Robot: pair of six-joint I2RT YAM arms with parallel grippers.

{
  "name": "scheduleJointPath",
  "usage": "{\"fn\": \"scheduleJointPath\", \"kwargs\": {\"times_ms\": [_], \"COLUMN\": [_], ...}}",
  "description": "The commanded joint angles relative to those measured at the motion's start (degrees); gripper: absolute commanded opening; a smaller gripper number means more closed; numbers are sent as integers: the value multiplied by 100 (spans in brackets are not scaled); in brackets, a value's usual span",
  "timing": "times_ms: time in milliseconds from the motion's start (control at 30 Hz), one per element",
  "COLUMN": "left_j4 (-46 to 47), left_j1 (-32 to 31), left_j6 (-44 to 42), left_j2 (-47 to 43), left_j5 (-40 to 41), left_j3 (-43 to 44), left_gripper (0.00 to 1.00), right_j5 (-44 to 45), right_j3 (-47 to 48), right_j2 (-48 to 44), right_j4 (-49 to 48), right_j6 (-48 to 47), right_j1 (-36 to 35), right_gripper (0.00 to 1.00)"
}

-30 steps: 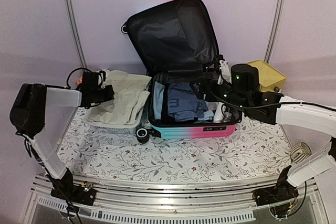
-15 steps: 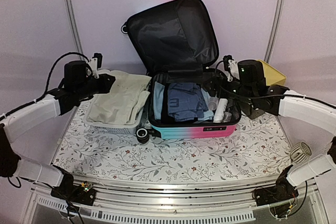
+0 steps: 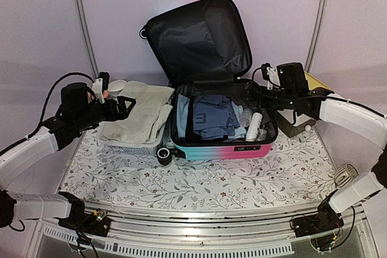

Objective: Open, take out, and arrange the luggage
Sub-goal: Adjust the clothes in the bin, then pick up the clothes from the opened luggage.

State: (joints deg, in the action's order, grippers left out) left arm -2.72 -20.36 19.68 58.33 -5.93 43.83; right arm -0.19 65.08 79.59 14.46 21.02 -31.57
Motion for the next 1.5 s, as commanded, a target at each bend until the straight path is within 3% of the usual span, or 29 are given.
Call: {"fn": "scheduleJointPath", "kwargs": {"times_ms": [0, 200, 367, 667, 900, 1067, 1167, 1333, 1467], "left_j4": [354, 1167, 1190, 1136, 857, 354, 17, -689, -780], "left_j1": [-24, -323, -1020, -1898, -2252, -2330, -2325, -2330, -2324], "left_j6": [165, 724, 1118, 1701, 1870, 2153, 2277, 2643, 2873], "left_j2": [107, 564, 1679, 3622, 4356, 4730, 5023, 5374, 5605], "left_j5": [-1095, -1663, -1352, -966, -514, 278, 452, 762, 891], "left_j3": [-147, -237, 334, 1557, 2272, 2703, 3152, 3810, 3860], "left_gripper": [97, 87, 71, 61, 61, 70, 72, 71, 71], "right_j5": [-889, -1606, -2054, -1942, -1396, -955, -1121, -1738, -1787], "right_j3": [373, 1238, 1705, 2163, 2524, 2527, 2556, 2429, 2089], "right_j2": [559, 1648, 2440, 3406, 3951, 4125, 4237, 4052, 3600], "right_j4": [610, 985, 952, 842, 1035, 1059, 991, 706, 336], "right_j6": [64, 109, 195, 381, 478, 621, 638, 686, 721], "right_j1": [446, 538, 539, 532, 529, 504, 478, 422, 416], "right_gripper": [93, 87, 76, 73, 72, 75, 75, 46, 15]}}
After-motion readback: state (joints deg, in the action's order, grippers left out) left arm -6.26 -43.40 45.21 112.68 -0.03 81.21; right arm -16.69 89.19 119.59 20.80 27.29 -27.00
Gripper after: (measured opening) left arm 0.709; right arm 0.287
